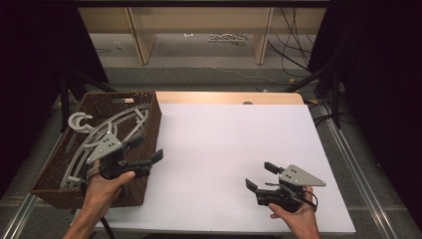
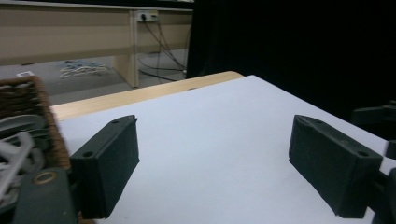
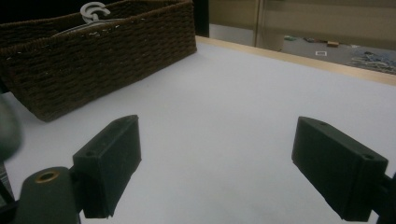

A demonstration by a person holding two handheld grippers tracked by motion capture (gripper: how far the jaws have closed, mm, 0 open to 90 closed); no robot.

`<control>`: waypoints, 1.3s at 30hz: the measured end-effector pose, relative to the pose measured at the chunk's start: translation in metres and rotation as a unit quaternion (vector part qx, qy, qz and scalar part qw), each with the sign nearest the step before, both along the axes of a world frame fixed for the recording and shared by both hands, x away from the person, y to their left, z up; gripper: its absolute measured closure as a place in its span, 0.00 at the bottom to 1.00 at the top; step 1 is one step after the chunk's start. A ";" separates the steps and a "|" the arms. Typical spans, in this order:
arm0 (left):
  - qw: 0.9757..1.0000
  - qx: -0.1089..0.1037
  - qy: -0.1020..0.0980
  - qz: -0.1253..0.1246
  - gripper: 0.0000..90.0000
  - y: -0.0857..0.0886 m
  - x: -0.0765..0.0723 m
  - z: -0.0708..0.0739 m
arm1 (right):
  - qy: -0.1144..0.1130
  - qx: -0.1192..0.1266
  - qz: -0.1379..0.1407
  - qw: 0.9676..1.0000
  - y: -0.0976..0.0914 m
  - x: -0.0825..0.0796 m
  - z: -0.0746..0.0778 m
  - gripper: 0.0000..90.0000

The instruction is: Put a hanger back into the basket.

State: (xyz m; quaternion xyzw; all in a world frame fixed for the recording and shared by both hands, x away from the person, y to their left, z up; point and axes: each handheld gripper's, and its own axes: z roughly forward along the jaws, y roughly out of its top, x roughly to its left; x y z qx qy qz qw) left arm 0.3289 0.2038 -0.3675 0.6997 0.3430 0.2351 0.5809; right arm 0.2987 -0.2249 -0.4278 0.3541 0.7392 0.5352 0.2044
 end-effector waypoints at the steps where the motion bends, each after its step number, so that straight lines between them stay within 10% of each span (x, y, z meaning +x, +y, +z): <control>1: 1.000 0.005 -0.001 0.001 0.17 -0.005 -0.002 -0.002 | -0.001 0.001 0.000 1.000 0.000 0.000 0.000 0.18; 12: 1.000 0.024 0.001 -0.019 0.18 -0.029 -0.015 -0.034 | 0.001 0.004 0.003 1.000 0.000 -0.001 0.000 0.18; 22: 0.999 0.033 -0.029 -0.017 0.18 -0.022 -0.026 -0.053 | -0.004 -0.001 0.013 1.000 0.003 -0.006 -0.001 0.18; 37: 1.000 0.015 -0.012 -0.017 0.18 -0.016 -0.042 -0.068 | 0.007 -0.009 0.019 1.000 0.006 -0.029 -0.005 0.18; 39: 0.999 0.040 -0.023 -0.017 0.18 -0.013 -0.042 -0.068 | 0.005 -0.014 0.020 1.000 0.005 -0.029 -0.005 0.18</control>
